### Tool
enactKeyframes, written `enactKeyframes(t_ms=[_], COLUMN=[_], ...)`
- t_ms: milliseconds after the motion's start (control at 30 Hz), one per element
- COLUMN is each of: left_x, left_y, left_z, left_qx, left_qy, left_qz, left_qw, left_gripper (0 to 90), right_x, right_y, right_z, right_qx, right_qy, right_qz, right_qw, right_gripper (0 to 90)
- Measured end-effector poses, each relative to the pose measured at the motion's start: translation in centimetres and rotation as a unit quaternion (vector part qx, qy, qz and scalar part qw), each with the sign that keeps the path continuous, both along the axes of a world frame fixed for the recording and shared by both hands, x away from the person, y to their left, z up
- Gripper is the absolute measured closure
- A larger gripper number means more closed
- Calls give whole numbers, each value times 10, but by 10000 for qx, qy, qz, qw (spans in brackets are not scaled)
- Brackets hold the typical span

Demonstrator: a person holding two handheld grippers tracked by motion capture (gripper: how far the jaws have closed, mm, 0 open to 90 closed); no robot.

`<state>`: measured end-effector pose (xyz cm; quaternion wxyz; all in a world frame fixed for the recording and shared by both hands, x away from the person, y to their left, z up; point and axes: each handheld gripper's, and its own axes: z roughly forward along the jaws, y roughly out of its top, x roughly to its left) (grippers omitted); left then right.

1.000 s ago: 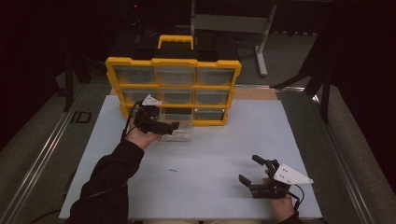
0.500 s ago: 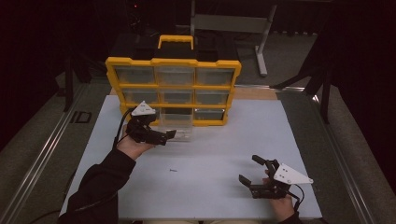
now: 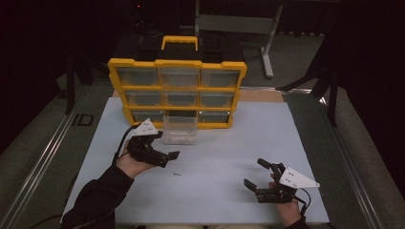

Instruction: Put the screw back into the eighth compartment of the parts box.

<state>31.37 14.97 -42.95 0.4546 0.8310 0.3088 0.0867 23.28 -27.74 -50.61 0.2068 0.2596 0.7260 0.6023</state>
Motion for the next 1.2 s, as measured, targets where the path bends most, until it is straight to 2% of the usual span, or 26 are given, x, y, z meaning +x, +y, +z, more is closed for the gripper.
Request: enactKeyframes(t_ms=[300,433,667,767,1100,1200], left_x=[-10,-12,-15,-15,-11,-10], left_y=[-6,-9,-14,-15,-13,-13], left_z=[-20,-27,-42,-48,-68,-74], left_qx=[83,56,231,338,531,660], left_qy=[88,140,120,69,182,275], left_qz=[-294,-409,-607,-715,-865,-941], left_qw=[9995,9990,9978,9968,9947,9930], left_gripper=[21,23,55,102,270,309], right_x=[0,0,0,0,0,0], right_y=[1,1,1,1,1,1], right_z=[0,0,0,0,-1,0], right_qx=[-9,-5,-9,-9,-5,-7], right_qy=[9,15,-1,0,10,12], right_qz=[19,23,20,26,27,29], right_qw=[10000,10000,10000,10000,10000,10000], right_gripper=[120,120,120,120,120,120])
